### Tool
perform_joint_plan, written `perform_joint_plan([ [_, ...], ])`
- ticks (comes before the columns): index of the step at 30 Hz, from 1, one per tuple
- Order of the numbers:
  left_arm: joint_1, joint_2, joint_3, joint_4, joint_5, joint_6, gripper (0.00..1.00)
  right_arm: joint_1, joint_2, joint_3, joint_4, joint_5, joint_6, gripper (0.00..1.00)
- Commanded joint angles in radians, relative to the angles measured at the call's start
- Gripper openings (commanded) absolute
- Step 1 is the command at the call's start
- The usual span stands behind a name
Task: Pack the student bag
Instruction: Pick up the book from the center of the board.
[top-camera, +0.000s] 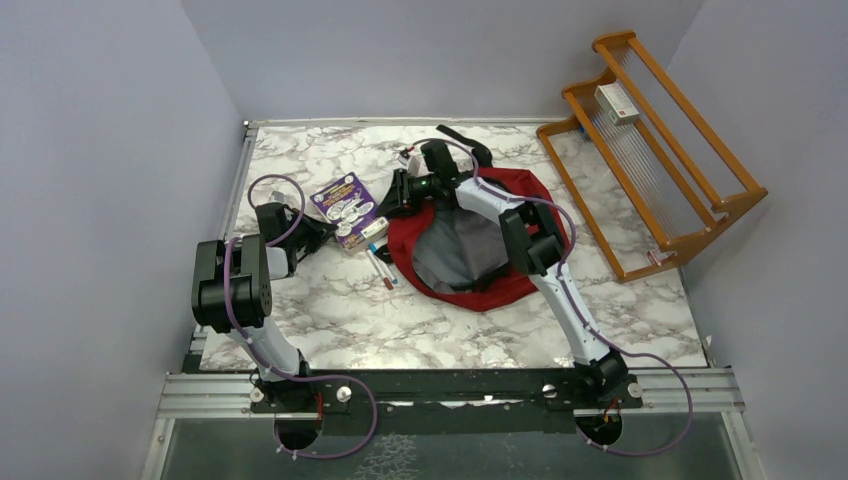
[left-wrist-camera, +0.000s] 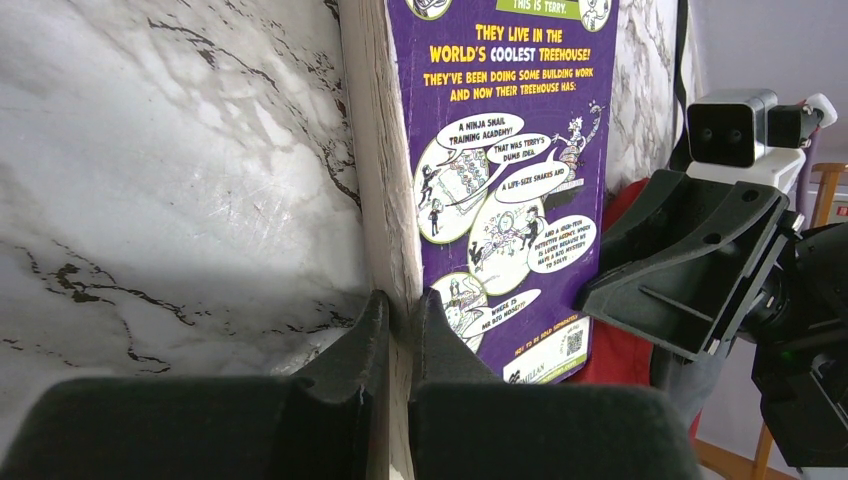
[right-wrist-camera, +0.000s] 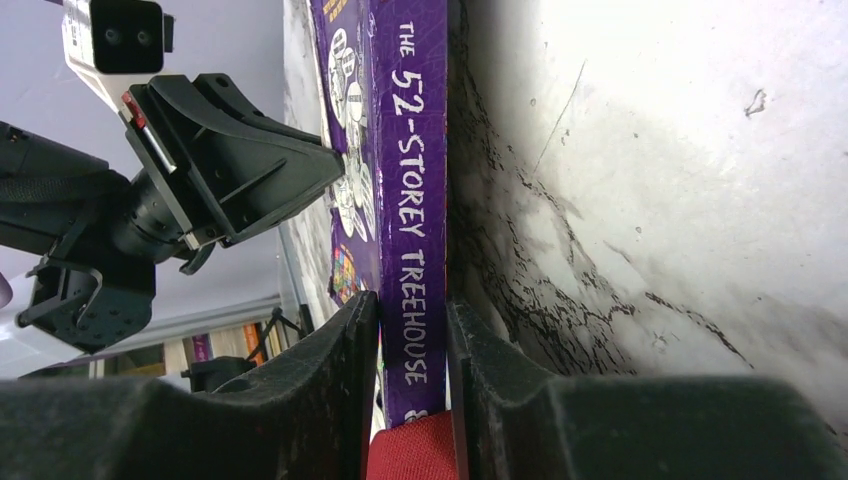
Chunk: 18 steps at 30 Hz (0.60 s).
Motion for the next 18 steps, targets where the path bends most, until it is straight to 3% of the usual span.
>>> perform_joint_plan([
  [1,-0.019,0.035,-0.045,-0.172,0.062,0.031,0.0,0.05,0.021,0.032,0.039,-0.042,0.002,0.34],
  [10,-0.024,0.039,-0.038,-0.156,0.087,0.028,0.0,0.076,0.061,0.097,-0.001,-0.056,-0.009,0.4],
  [18,-0.024,0.028,-0.04,-0.144,0.095,0.024,0.0,0.083,0.025,0.079,0.03,-0.015,-0.031,0.2],
])
